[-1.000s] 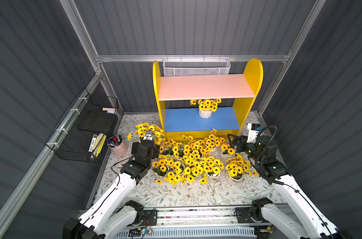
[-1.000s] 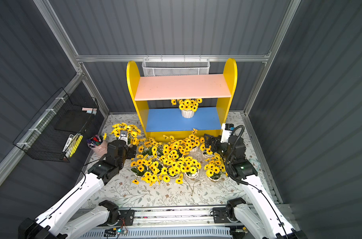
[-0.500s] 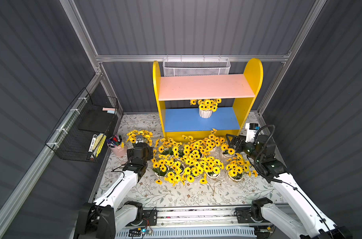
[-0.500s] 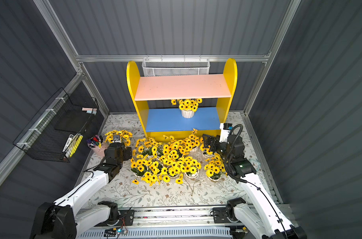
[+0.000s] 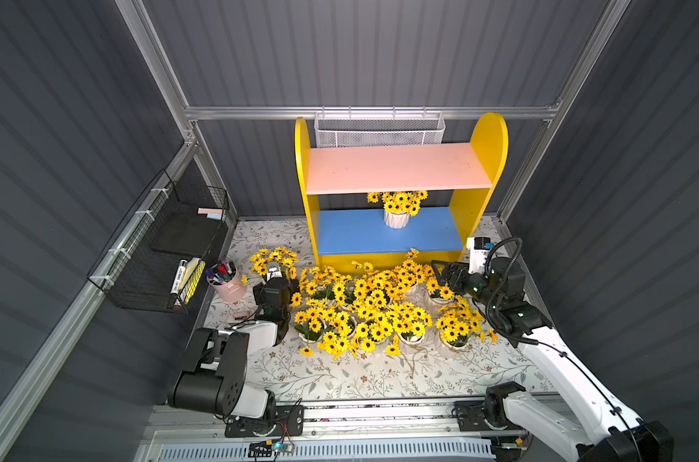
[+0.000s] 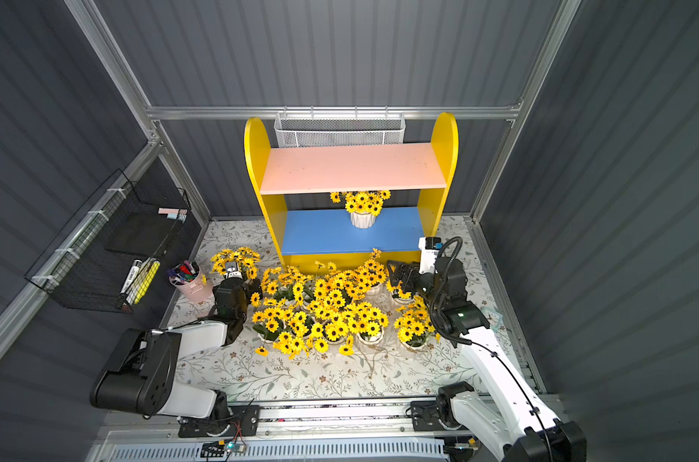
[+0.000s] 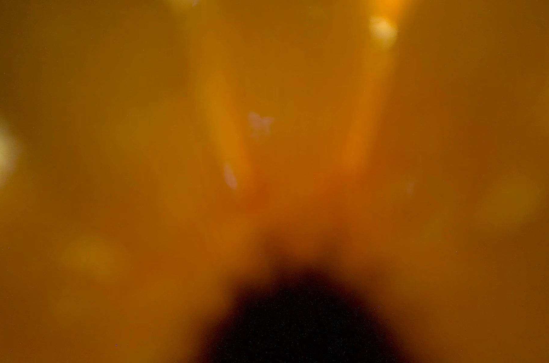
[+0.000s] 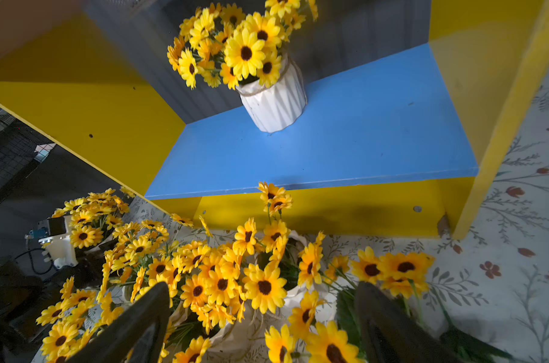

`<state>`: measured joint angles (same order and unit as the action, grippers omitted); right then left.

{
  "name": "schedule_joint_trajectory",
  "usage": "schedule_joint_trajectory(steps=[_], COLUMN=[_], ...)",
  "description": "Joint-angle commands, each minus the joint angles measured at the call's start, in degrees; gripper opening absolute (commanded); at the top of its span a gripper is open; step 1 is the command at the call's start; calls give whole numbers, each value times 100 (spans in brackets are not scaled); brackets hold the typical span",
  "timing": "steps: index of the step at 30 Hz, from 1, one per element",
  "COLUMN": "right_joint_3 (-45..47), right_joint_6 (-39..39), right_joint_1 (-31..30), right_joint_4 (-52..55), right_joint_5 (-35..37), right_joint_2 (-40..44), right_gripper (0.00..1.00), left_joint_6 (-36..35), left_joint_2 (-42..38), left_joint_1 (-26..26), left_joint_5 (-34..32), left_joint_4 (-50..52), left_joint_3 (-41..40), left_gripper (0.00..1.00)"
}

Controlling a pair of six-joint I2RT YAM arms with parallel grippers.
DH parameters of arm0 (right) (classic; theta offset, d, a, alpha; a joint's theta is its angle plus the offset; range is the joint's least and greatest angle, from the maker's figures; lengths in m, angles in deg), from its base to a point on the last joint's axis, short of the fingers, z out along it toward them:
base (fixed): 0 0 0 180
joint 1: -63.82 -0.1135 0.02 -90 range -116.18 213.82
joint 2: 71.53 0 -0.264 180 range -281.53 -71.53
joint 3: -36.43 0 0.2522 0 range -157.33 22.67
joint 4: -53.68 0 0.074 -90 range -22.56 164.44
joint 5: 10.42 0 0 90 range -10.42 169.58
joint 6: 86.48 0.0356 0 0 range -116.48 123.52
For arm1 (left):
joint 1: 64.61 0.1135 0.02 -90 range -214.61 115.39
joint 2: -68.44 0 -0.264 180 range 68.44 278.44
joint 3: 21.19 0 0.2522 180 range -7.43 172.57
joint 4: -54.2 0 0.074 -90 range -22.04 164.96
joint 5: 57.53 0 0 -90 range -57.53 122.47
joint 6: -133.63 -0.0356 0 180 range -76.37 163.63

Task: Take the sunflower pots off the shelves
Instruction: Place the sunflower pot at the center of the board.

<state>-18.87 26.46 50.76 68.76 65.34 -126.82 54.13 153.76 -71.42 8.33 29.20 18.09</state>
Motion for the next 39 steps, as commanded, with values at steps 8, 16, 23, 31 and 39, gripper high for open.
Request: schedule_joint_trajectory(steps=[8,16,23,31,39], right_joint_3=[-441,-522,-526,-482,-431], right_joint_6=[-118,-107,-62,14,-80], right_joint_1=[14,13,9,10,6], right_joint_4=[193,208,139,17,51], right_joint_5=[-202,-220,-259,-329,-253], right_joint_2=[-204,-351,-413,-390,-159], right_gripper=[93,93,95,97,99], left_joint_6=[665,877,627,894,982], left_joint_2=[1077,1531,997,195,-301], left_joint_1=[216,214,210,212,206], left_joint_5=[481,972,1507,1353,1475], left_joint_4=[-1730,-2026,-1117,100,764], left_joint_3=[304,136,20,-134,-139], left_gripper=[0,7,52,100,100])
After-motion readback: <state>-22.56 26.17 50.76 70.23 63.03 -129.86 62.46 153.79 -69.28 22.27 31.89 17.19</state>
